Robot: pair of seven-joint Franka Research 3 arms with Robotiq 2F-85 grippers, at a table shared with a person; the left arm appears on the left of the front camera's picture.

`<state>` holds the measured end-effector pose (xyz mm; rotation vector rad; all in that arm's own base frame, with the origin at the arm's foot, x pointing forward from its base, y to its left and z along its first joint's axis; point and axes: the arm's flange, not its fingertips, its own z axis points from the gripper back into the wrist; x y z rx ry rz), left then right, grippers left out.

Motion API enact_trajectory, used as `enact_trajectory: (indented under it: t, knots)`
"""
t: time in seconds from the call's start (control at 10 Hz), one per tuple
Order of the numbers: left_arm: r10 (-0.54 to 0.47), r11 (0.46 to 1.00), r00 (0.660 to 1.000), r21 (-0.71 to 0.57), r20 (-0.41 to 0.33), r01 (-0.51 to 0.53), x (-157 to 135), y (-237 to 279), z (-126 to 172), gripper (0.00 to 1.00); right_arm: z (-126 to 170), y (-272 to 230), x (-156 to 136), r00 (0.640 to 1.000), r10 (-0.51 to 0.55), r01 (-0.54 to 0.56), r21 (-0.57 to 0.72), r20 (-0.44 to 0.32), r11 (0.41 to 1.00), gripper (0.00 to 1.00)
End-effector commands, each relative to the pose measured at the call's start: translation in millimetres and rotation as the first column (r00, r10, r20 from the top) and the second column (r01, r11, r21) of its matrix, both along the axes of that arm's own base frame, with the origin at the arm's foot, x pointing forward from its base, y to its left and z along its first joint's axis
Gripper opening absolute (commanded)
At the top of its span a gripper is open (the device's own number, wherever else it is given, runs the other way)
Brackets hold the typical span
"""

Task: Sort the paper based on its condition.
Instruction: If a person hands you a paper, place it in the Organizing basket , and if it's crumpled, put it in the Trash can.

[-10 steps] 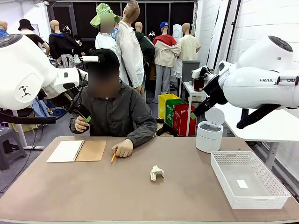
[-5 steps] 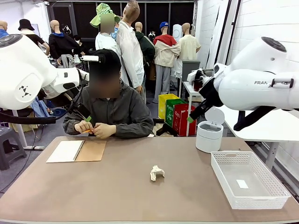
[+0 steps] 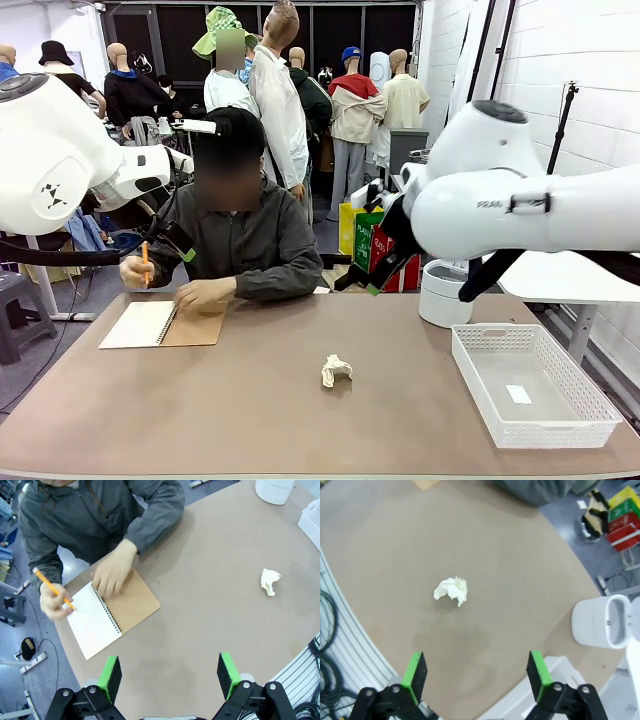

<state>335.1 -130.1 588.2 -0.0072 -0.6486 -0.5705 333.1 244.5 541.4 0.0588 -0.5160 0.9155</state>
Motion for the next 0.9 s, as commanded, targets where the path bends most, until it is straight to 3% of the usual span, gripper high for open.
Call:
enact_trajectory:
  t: [0.0, 0.3, 0.5, 0.6, 0.8]
  knots:
    - [0.001, 1.0, 1.0, 0.0, -0.001, -0.001, 1, 0, 2, 1.0, -17, 18, 8, 1.0, 0.001, -0.003, -0.053, -0.024, 0.999, 1.0]
    - [0.001, 1.0, 1.0, 0.0, -0.001, -0.001, 1, 0, 2, 1.0, -51, 35, 15, 0.998, 0.023, -0.029, -0.095, -0.063, 0.995, 1.0]
    - [0.001, 1.0, 1.0, 0.0, -0.001, -0.001, 1, 0, 2, 1.0, -52, 31, 16, 0.999, 0.016, -0.022, -0.126, -0.048, 0.992, 1.0]
    - [0.001, 1.0, 1.0, 0.0, -0.001, -0.001, 1, 0, 2, 1.0, -58, 31, 9, 0.995, 0.045, -0.053, -0.089, -0.091, 0.995, 1.0]
    - [0.001, 1.0, 1.0, 0.0, -0.001, -0.001, 1, 0, 2, 1.0, -58, 31, 9, 0.995, 0.045, -0.053, -0.089, -0.091, 0.995, 1.0]
